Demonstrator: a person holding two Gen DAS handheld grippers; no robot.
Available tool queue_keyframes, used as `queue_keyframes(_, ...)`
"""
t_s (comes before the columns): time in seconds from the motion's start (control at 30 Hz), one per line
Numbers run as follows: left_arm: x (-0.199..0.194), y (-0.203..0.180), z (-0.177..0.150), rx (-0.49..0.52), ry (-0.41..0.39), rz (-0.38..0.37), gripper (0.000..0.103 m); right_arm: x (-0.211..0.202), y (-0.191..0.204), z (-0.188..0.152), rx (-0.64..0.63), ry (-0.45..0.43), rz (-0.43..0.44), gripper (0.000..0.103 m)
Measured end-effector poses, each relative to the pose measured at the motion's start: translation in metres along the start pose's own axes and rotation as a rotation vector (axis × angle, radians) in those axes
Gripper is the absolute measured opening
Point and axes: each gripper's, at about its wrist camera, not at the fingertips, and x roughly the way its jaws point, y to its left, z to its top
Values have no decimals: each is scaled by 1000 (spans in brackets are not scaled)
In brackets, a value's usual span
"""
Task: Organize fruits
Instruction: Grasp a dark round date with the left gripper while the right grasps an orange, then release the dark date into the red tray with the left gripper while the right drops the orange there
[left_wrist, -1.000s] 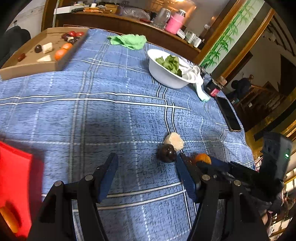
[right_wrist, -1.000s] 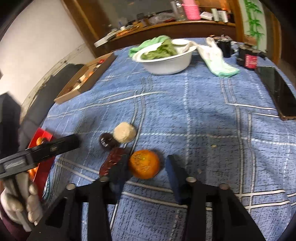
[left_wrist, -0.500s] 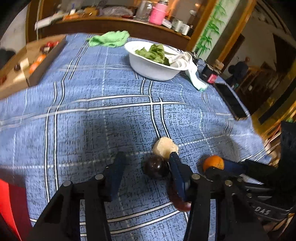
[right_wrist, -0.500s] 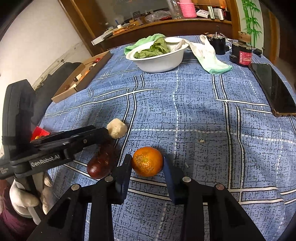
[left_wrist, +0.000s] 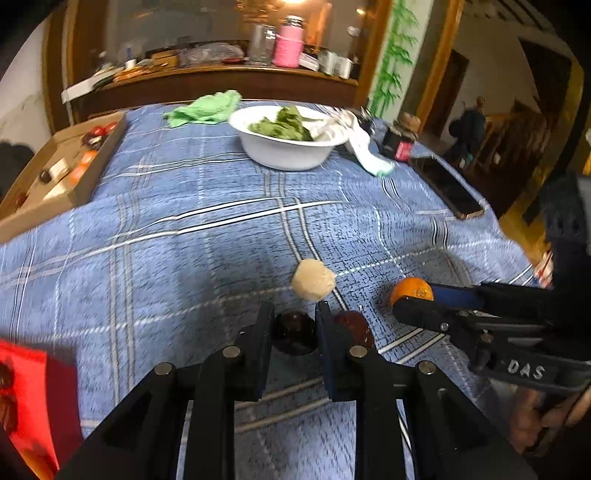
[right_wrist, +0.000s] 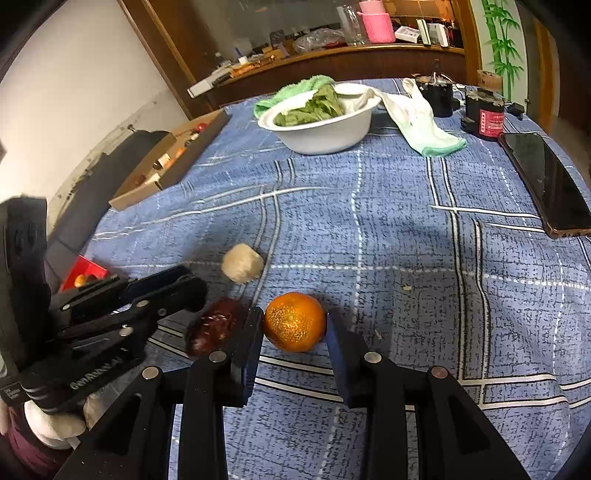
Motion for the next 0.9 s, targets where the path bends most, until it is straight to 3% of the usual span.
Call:
queue_keyframes(0.27, -82, 54, -24, -185, -96, 10, 21, -5, 8, -1, 0, -34, 71, 36)
queue_keyframes(0.43, -154, 109, -57, -317, -201, 97, 22, -8, 19, -5, -17, -51, 86, 36)
queue_keyframes(0.63, -208, 169, -105, -459, -269, 208, 22, -7, 45, -8, -45, -40, 99, 37)
queue_keyframes(0.77, -219, 194, -128, -489, -266, 276, 22, -11, 85, -11, -78, -25, 137, 37)
queue_keyframes(0.9, -219, 213, -142, -522, -260, 285, 22, -9, 144, -13, -174, -3, 172, 37)
